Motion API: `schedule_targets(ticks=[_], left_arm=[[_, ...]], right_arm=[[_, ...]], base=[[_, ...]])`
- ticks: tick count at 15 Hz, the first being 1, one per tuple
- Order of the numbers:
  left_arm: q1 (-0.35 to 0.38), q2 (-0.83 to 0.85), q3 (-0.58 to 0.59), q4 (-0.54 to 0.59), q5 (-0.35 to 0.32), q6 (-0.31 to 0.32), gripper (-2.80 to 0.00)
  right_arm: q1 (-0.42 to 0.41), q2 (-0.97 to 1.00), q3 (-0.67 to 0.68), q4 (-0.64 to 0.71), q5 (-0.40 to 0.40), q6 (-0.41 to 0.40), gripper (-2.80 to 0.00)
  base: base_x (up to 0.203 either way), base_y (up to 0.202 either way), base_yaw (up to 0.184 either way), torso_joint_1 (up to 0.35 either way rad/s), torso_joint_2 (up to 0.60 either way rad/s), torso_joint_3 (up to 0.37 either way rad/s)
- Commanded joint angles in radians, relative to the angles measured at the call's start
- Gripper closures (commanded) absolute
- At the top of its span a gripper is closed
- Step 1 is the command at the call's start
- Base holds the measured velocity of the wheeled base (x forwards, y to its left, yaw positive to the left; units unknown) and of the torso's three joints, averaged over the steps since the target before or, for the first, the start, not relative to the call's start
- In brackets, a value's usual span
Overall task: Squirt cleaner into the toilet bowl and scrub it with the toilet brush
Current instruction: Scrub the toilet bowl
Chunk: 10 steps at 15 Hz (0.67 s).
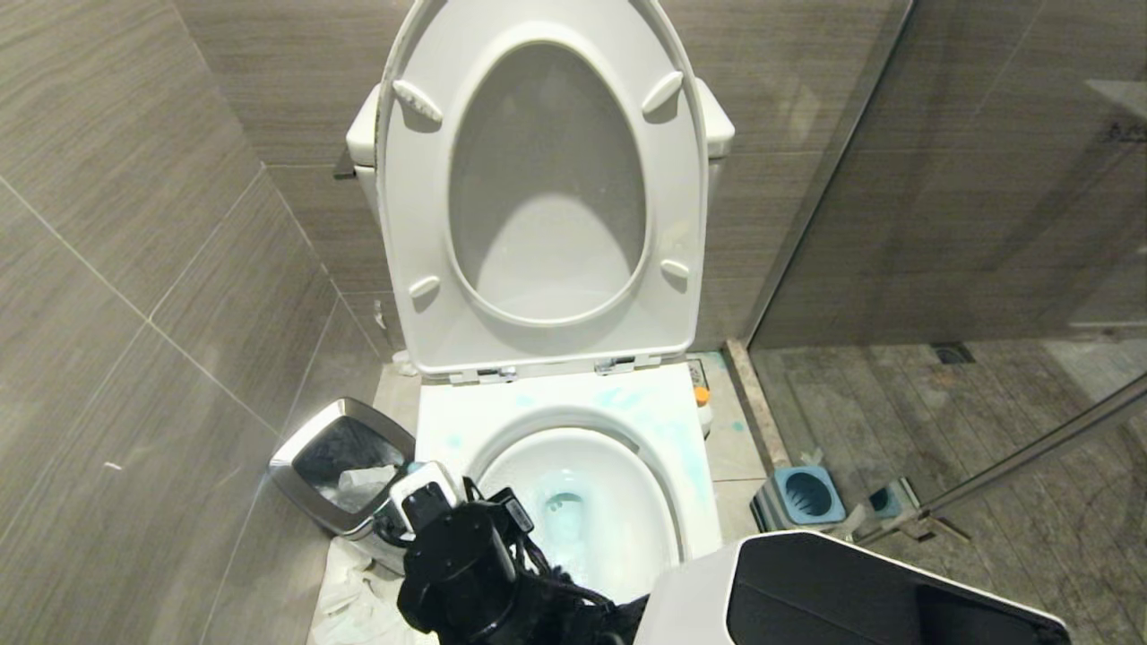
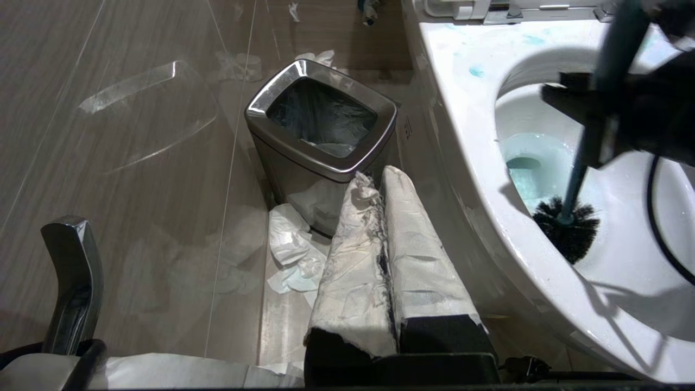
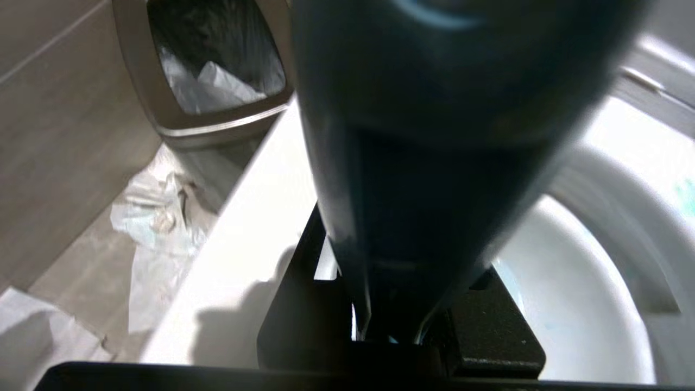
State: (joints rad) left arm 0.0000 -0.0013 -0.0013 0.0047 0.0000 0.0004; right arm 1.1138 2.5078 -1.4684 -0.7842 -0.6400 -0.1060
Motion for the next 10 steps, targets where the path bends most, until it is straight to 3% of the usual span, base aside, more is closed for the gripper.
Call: schedule_targets(ticks=[1,5,10], left_arm=[[-0.001,0.001,0.0,0.0,0.0,0.001,0.0],[0.0,0.001,0.001,0.0,0.0,0.0,0.0],[-0.001,0.001,0.001,0.0,0.0,0.0,0.0]], right_arm=[[0.0,-0.095,0.171,-0.075,-0.012,0.004,0.0],[-0.075,-0.145,0.261,-0.153,-0.023,0.003,0.0],[-0.198,-0.145,0.188,-0.153,-0.011,-0.04,0.0]], base=[[0.0,0.0,0.0,0.0,0.0,0.0],[0.0,0.0,0.0,0.0,0.0,0.0],[0.0,0.0,0.0,0.0,0.0,0.0]])
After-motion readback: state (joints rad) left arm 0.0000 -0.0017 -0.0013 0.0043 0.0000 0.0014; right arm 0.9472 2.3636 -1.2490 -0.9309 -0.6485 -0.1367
